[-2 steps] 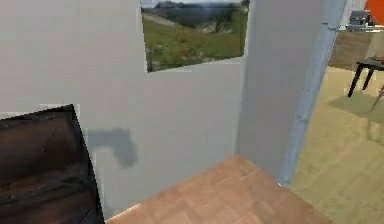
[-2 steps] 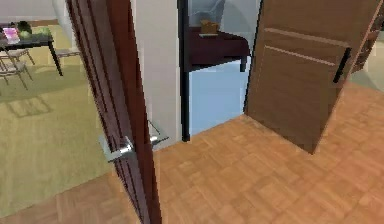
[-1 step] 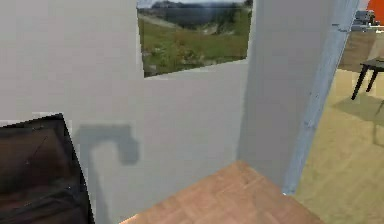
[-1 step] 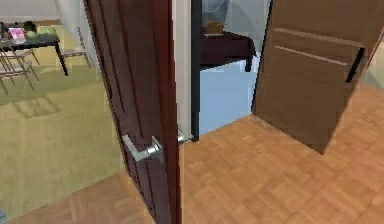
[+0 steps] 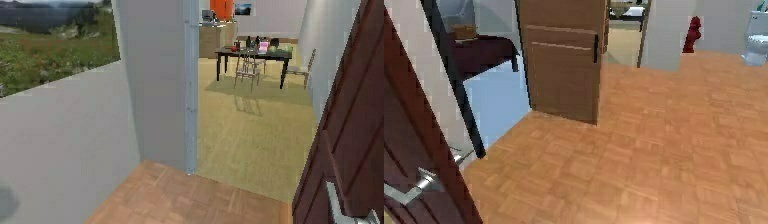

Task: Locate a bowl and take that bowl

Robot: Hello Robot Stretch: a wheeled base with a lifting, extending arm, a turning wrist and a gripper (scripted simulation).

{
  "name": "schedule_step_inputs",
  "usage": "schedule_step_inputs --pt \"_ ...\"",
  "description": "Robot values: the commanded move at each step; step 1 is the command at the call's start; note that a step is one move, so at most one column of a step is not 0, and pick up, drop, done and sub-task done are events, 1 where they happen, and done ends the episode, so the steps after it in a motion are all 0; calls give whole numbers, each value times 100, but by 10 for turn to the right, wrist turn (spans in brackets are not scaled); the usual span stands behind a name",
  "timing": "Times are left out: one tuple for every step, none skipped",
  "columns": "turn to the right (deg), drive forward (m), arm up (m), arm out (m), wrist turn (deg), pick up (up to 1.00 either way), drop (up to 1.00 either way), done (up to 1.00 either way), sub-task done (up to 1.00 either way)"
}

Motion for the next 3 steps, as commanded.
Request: schedule_step_inputs --pt "0 50 0 0 0 0 0 0 0" --pt "270 0 0 0 0 0 0 0 0" --pt "0 40 0 0 0 0 0 0 0"
